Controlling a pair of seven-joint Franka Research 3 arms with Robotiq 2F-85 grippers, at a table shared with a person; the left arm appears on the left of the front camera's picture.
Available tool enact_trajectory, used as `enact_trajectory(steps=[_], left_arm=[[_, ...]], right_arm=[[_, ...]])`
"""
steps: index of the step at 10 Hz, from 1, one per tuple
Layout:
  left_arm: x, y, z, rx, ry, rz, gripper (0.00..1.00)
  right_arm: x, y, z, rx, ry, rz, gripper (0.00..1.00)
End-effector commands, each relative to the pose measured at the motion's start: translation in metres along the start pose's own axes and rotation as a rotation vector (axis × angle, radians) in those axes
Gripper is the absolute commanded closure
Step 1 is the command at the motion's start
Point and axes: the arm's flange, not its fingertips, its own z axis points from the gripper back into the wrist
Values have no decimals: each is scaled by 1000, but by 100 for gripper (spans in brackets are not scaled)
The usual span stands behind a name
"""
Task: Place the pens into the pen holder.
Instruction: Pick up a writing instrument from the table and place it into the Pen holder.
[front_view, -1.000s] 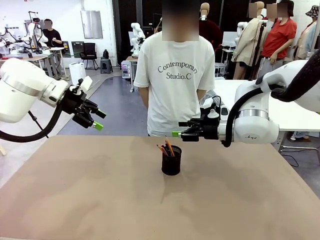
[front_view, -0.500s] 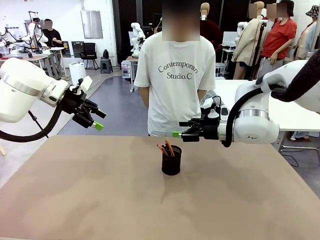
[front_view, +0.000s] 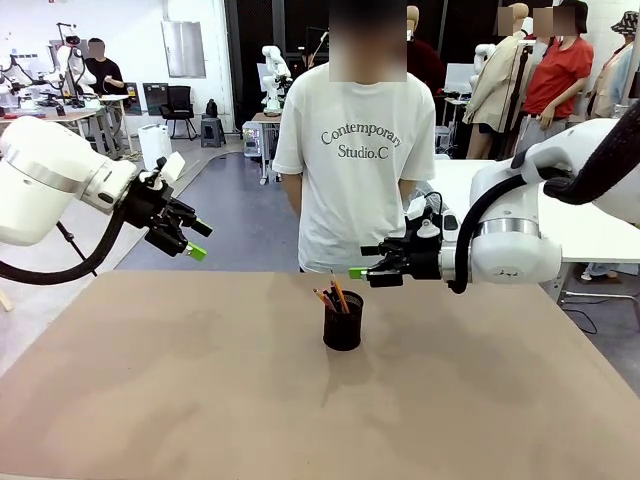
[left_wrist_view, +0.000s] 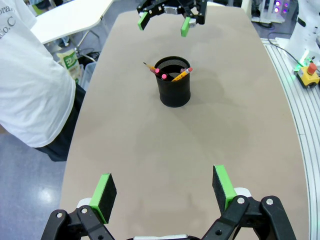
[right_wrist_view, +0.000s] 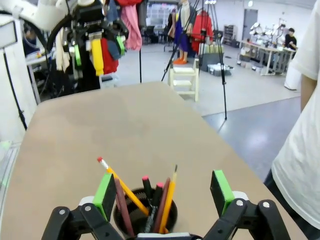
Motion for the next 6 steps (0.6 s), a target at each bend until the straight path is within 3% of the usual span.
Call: enact_trajectory(steps=[1, 2, 4, 6], left_arm=[[0, -1, 2, -7, -5, 2, 0], [0, -1, 2, -7, -5, 2, 0], [0, -1, 2, -7, -5, 2, 0], [0, -1, 2, -7, -5, 2, 0]], right_arm=[[10, -4, 25, 14, 115, 54, 0], [16, -18, 43, 59, 146, 114, 0], [20, -28, 75, 12, 243, 121, 0], [25, -43, 105, 86, 320, 131, 0]])
